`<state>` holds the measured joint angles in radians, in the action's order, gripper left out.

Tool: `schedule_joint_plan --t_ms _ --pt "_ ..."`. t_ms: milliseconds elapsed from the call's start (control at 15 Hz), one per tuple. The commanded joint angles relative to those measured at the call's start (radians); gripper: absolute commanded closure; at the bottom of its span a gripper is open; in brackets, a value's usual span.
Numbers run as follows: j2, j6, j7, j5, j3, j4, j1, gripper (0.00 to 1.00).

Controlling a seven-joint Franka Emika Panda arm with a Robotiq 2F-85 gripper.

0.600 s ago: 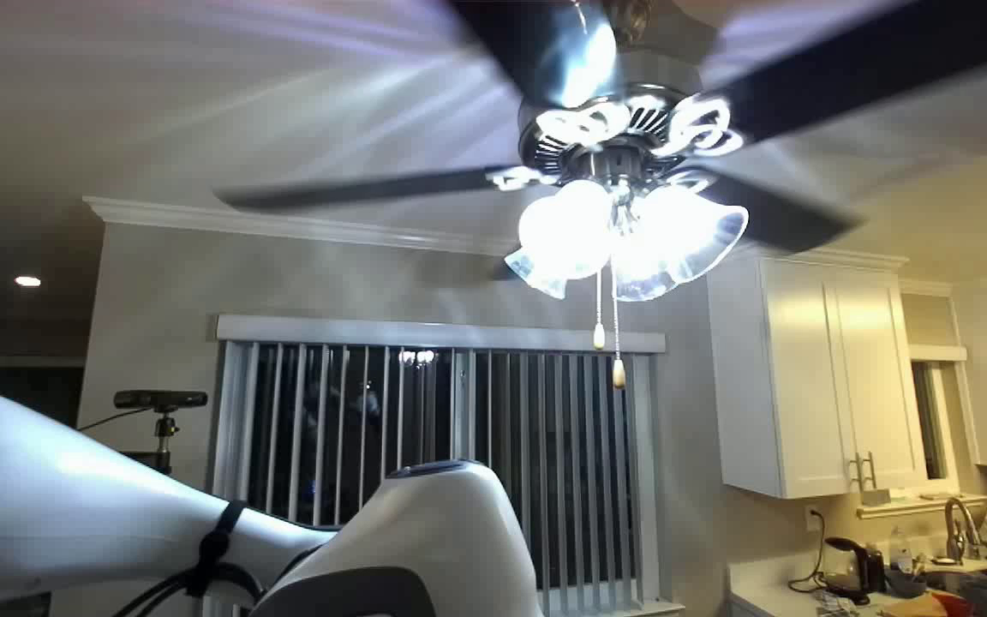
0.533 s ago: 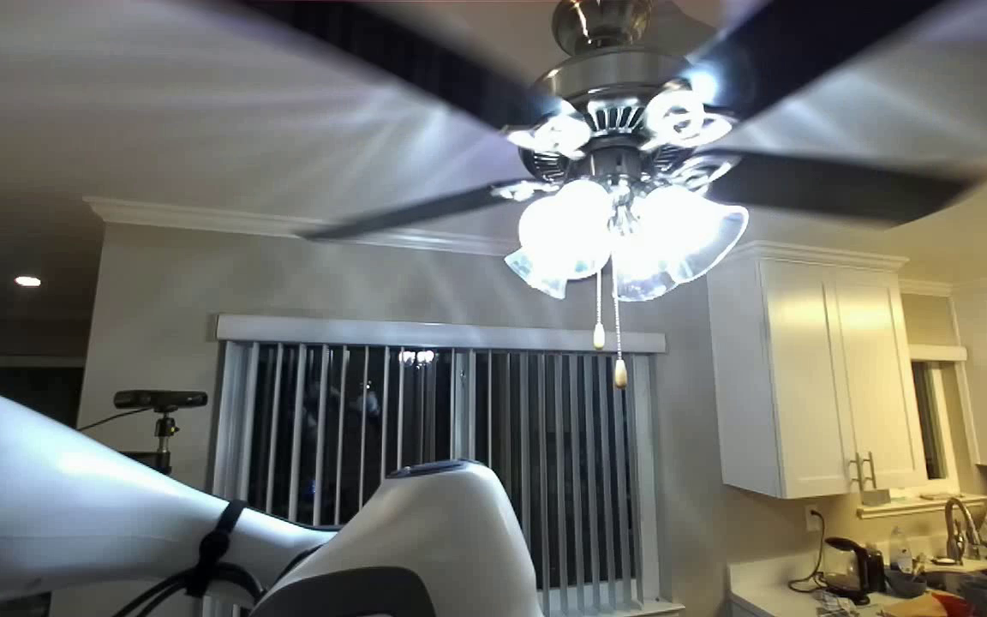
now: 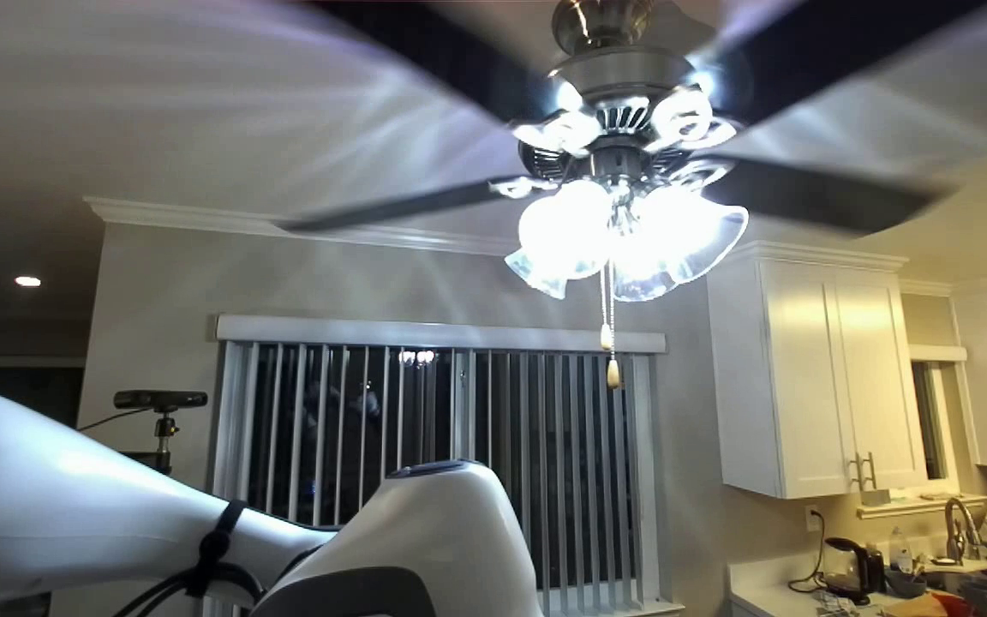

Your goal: Pull the longer cord of the ceiling lamp

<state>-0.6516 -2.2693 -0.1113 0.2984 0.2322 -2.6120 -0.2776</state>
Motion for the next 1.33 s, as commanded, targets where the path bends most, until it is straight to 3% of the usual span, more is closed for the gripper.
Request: schedule_joint_plan --t_ms 0,400,1267 --pt "0.001 -0.002 -0.010 -0.011 -0.010 0.009 0.006 0.00" --pt "-0.044 -0.090 -0.005 -0.015 -0.112 0.038 0.118 0.00" --pt "-0.047 -0.508 0.068 -0.116 -0.246 0.053 0.272 0.00"
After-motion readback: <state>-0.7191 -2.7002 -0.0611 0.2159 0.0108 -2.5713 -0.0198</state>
